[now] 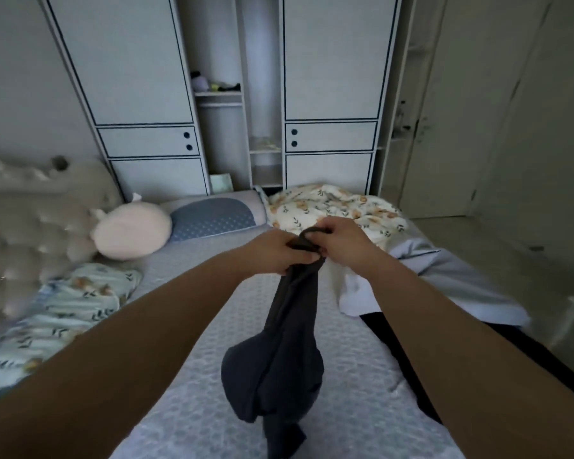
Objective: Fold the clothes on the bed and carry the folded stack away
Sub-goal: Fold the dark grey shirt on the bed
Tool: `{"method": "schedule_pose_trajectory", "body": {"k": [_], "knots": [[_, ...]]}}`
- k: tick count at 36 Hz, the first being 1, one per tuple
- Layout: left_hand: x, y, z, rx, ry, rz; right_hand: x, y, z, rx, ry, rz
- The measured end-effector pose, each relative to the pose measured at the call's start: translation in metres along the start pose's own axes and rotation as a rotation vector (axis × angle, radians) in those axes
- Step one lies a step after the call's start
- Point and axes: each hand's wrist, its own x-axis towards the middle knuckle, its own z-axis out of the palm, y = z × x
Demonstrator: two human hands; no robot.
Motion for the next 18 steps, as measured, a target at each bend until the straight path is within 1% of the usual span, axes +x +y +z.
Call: {"method": "schedule_pose_trajectory", "body": {"k": [2, 3, 5, 7, 9, 11, 12, 15, 18], "knots": [[-0.005, -0.002, -0.011, 0.049, 0.137, 0.008, -0.002, -0.014, 0.011, 0.076, -0.020, -0.022], [-0.006, -0.005, -0.017, 0.025, 0.202, -0.009, -0.002, -0.020, 0.016, 0.120, -0.010, -0.036], [-0.011, -0.007, -0.031, -0.110, 0.300, -0.051, -0.003, -0.031, 0.030, 0.198, 0.031, -0.058], [-0.017, -0.007, -0.046, -0.350, 0.400, -0.081, -0.004, -0.038, 0.046, 0.209, 0.061, -0.075], [-0.024, -0.007, -0.064, -0.621, 0.494, -0.088, -0.005, -0.040, 0.064, 0.100, 0.060, -0.100], [-0.032, -0.006, -0.079, -0.824, 0.560, -0.066, -0.009, -0.037, 0.083, -0.039, 0.060, -0.130], [-0.035, -0.004, -0.084, -0.875, 0.583, -0.047, -0.011, -0.035, 0.090, -0.083, 0.074, -0.138], [-0.042, 0.003, -0.097, -0.930, 0.656, 0.007, -0.017, -0.035, 0.111, -0.185, 0.142, -0.190], [-0.050, 0.007, -0.108, -0.972, 0.703, 0.074, -0.028, -0.037, 0.129, -0.438, 0.338, -0.314]]}}
